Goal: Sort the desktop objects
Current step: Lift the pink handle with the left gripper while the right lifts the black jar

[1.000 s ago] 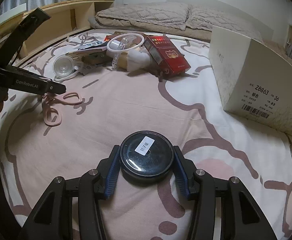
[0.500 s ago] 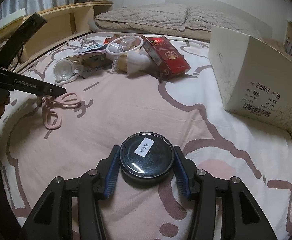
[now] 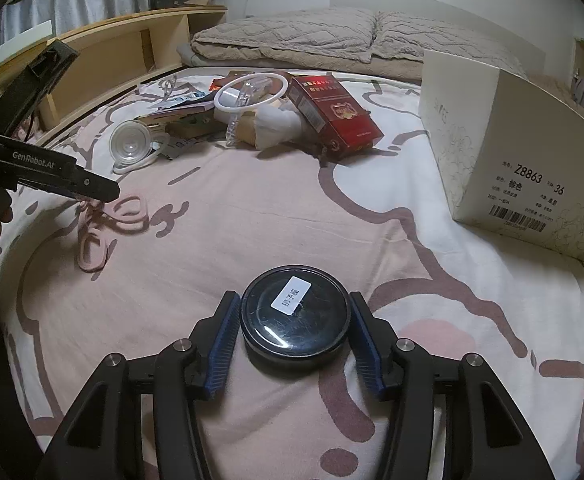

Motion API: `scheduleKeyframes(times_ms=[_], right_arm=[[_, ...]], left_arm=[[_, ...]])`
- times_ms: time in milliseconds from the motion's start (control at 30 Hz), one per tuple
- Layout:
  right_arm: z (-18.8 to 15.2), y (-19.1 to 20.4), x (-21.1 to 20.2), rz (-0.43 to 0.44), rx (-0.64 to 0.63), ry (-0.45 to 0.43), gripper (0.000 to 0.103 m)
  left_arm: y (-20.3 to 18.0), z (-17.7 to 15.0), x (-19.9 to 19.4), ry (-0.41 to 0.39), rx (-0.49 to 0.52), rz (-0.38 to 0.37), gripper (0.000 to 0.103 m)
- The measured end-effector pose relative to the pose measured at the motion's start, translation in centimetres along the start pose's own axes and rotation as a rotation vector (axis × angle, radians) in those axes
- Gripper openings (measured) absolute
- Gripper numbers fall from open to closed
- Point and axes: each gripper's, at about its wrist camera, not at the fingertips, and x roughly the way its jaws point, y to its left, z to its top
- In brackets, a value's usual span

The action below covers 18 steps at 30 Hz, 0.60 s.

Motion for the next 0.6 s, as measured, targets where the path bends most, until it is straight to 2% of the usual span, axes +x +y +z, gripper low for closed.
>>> scheduleKeyframes(times_ms=[133, 200, 267, 600], right_arm=[[0.0, 0.1, 0.0, -0.001, -0.005, 0.001, 0.055], [0.0, 0.1, 0.0, 0.0, -0.005, 0.001, 0.056], [0.0, 0.1, 0.0, 0.0, -0.005, 0.001, 0.056], [0.0, 0.1, 0.0, 0.0, -0.005, 0.0, 0.056]], left_arm=[[-0.1, 0.1, 0.0, -0.006, 0.004, 0.015, 0.079], [0.0, 0.2, -0.1, -0.012, 0.003, 0.019, 0.067], [0.2, 0.3, -0.2, -0.02, -0.011, -0.004, 0.059], [0.9, 0.4, -1.2, -0.073, -0.029, -0.058, 0.059]])
